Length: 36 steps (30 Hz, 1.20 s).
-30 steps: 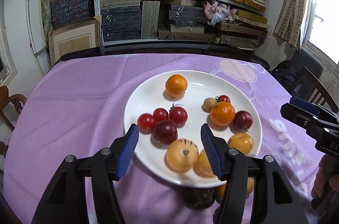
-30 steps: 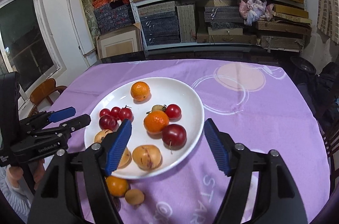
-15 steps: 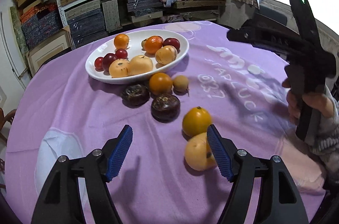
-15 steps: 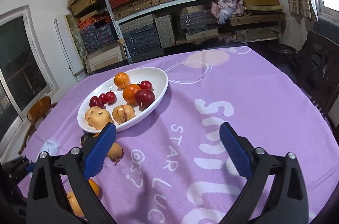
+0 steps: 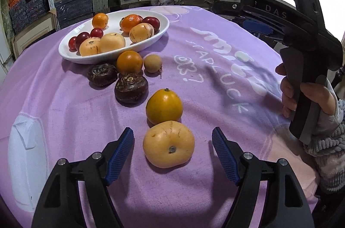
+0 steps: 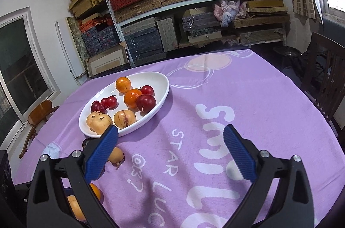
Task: Organize fruits
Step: 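Grasp a pale yellow tomato with the left gripper while the right grasps an orange tomato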
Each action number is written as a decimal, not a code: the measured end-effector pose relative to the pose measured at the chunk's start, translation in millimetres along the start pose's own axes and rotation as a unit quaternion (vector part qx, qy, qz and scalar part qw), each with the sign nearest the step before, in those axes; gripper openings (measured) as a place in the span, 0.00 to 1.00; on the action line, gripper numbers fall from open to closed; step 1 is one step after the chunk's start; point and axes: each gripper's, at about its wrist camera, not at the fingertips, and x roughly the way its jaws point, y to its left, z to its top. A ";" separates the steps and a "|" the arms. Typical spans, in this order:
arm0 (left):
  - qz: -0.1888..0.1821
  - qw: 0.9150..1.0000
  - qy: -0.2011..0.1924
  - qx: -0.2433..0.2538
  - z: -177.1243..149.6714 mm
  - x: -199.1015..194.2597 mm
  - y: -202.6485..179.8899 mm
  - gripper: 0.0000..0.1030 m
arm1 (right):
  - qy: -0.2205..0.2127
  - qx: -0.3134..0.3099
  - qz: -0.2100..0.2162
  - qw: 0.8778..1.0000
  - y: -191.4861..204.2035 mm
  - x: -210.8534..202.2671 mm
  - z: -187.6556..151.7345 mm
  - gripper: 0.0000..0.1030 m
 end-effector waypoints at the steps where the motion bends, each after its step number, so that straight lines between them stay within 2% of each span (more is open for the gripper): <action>1: -0.001 1.000 0.000 -0.005 0.3 -0.2 2.4 0.69 | 0.000 0.000 0.000 1.000 -0.2 -0.2 0.0 0.93; 2: -0.003 1.000 0.002 -0.009 0.3 0.6 4.7 0.64 | 0.000 0.001 0.001 1.000 -0.3 -0.1 0.0 0.93; 7: 0.003 1.000 0.010 -0.004 -3.5 6.6 5.1 0.58 | 0.003 0.000 0.005 1.000 0.6 1.3 -1.9 0.93; 10: -0.001 1.000 0.006 0.007 -4.9 5.9 3.3 0.44 | 0.011 -0.012 0.017 1.000 5.9 3.3 -3.0 0.93; 16: 0.000 1.000 -0.012 -0.007 -9.0 -9.2 16.7 0.44 | 0.036 -0.094 0.062 0.993 39.6 3.6 -13.9 0.91; 18: 0.014 0.999 -0.024 -0.018 -9.9 -20.2 29.0 0.44 | 0.048 -0.128 0.081 0.987 55.0 4.2 -20.8 0.72; 20: 0.031 0.998 -0.034 -0.036 -10.3 -29.0 44.5 0.44 | 0.066 -0.153 0.097 0.981 68.3 7.4 -28.3 0.68; 23: 0.059 0.995 -0.041 -0.066 -13.2 -33.6 68.5 0.44 | 0.085 -0.195 0.110 0.971 88.9 11.0 -41.6 0.67; 27: 0.068 0.992 -0.040 -0.102 -21.9 -31.3 89.2 0.44 | 0.097 -0.240 0.134 0.957 109.8 8.5 -57.8 0.63; 31: 0.057 0.991 -0.036 -0.115 -23.9 -30.8 96.3 0.44 | 0.115 -0.270 0.153 0.944 122.2 8.0 -69.5 0.62; 36: 0.051 0.991 -0.030 -0.119 -26.6 -30.0 98.7 0.44 | 0.133 -0.280 0.170 0.935 128.8 7.5 -76.7 0.61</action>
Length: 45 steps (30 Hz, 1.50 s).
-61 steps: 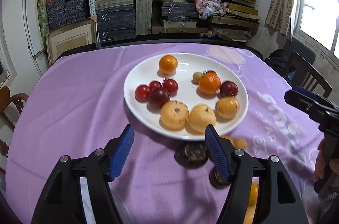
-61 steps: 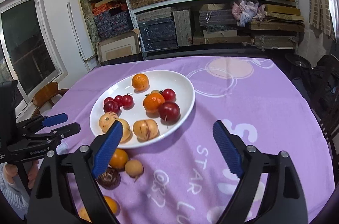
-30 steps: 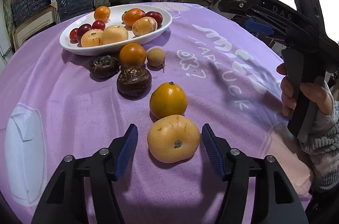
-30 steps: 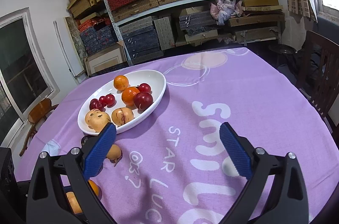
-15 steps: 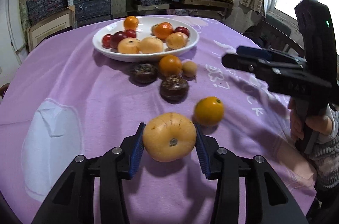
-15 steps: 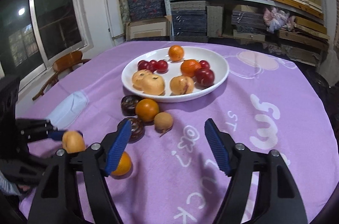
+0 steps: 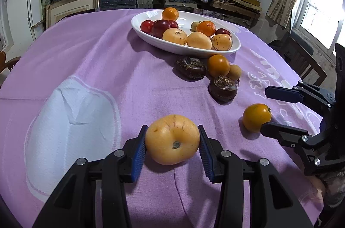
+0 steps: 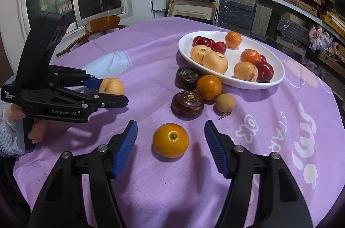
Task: Organize fruits
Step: 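Grasp a pale yellow tomato with the left gripper while the right grasps an orange tomato, then lower both tomatoes into the white dish and open both grippers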
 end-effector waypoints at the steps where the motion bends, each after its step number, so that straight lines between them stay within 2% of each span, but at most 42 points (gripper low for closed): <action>1: -0.001 1.000 0.003 -0.002 -0.4 1.2 0.9 0.44 | 0.002 0.000 0.003 1.000 0.9 0.5 -0.1 0.60; 7: 0.006 1.000 0.008 0.002 0.2 2.2 0.8 0.44 | 0.020 0.008 0.006 1.000 0.2 6.0 -0.3 0.59; 9: 0.009 1.000 0.008 0.004 0.7 2.5 -0.3 0.44 | 0.027 0.010 0.006 1.000 -0.2 8.0 -0.3 0.55; 11: 0.011 1.000 0.009 0.006 0.5 2.4 -1.3 0.44 | 0.035 0.015 0.008 0.999 -1.4 10.5 -0.8 0.47; 16: 0.021 1.000 0.010 0.014 0.5 3.3 -5.3 0.44 | 0.046 0.027 0.004 0.999 -5.6 15.5 -0.8 0.37; 28: 0.030 0.999 0.009 0.010 1.2 4.5 -8.1 0.44 | 0.047 0.041 -0.001 0.998 -6.9 16.6 -1.4 0.37; 31: 0.035 0.999 -0.006 0.010 1.0 -0.5 -10.7 0.44 | 0.042 0.045 -0.002 0.998 -7.8 15.4 -0.6 0.37; 35: 0.066 0.997 -0.035 0.036 4.8 -7.5 -21.1 0.44 | 0.029 0.053 -0.016 0.998 -9.2 11.4 0.4 0.37; 39: 0.067 0.997 -0.033 0.033 19.4 -4.9 -21.4 0.44 | 0.016 0.066 -0.034 0.997 -15.1 7.7 2.5 0.37; 45: 0.078 0.993 -0.064 0.053 63.1 -8.5 -29.2 0.44 | -0.008 0.108 -0.053 0.993 -40.6 -8.0 17.4 0.37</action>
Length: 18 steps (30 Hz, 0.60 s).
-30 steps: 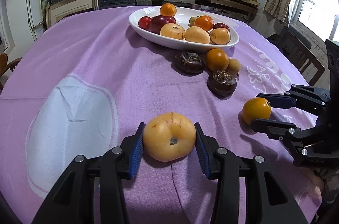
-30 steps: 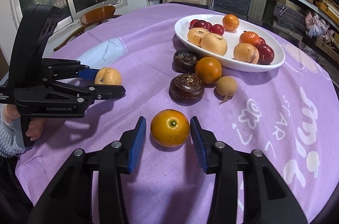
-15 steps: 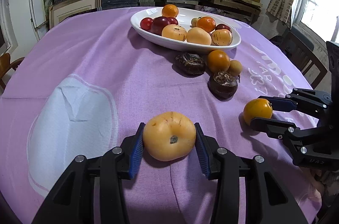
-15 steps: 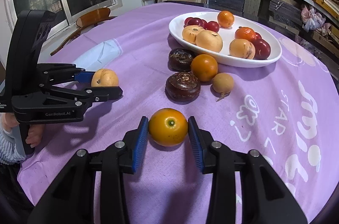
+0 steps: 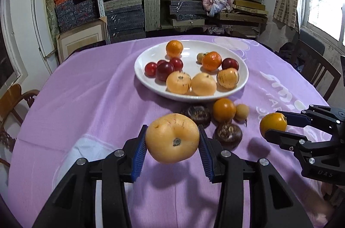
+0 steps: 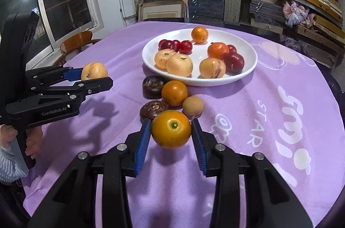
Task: Organize fruits
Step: 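Lower both tomatoes into the white dish and open both grippers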
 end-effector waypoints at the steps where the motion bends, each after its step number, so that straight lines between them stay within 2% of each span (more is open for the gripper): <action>1: 0.002 1.000 -0.007 0.003 8.7 0.5 -1.4 0.44 | -0.007 0.005 -0.006 1.000 -3.6 -4.0 7.4 0.37; 7: 0.009 0.999 -0.034 0.009 56.0 10.1 -8.0 0.44 | -0.057 0.007 -0.046 0.997 -15.9 -29.8 67.9 0.37; 11: 0.013 0.999 -0.041 0.005 81.6 21.3 -6.5 0.44 | -0.083 0.020 -0.073 0.994 -26.8 -31.7 108.0 0.37; 14: 0.011 0.999 -0.031 0.001 95.5 36.2 -2.7 0.44 | -0.083 0.032 -0.082 0.993 -33.9 -15.8 125.8 0.37; 18: 0.014 1.000 -0.014 -0.008 104.0 60.0 3.0 0.44 | -0.059 0.042 -0.080 0.994 -38.4 20.3 132.8 0.37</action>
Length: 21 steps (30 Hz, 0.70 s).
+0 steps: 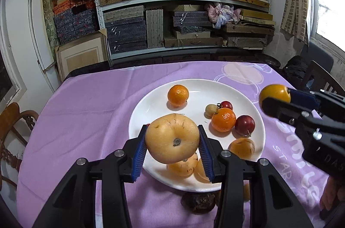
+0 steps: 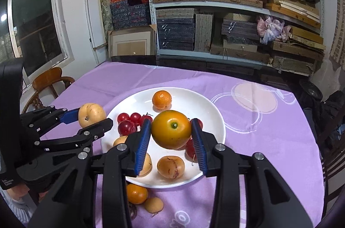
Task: Organize fruits
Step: 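Lower both tomatoes into the white dish and open both grippers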
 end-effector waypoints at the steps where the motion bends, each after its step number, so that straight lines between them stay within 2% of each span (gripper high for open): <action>1: -0.003 1.000 0.008 -0.005 1.1 7.2 1.7 0.44 | 0.008 0.000 0.002 1.000 2.0 9.3 -2.1 0.37; 6: -0.010 0.999 0.036 -0.017 4.1 37.8 7.5 0.44 | 0.039 -0.019 0.000 0.999 14.8 48.9 -14.4 0.37; 11: -0.022 0.998 0.057 -0.033 11.4 66.0 13.0 0.44 | 0.057 -0.009 -0.002 0.998 9.5 76.1 -19.6 0.37; 21: -0.026 0.996 0.079 -0.021 19.3 100.5 4.4 0.44 | 0.078 -0.014 0.005 0.997 6.4 107.0 -30.0 0.37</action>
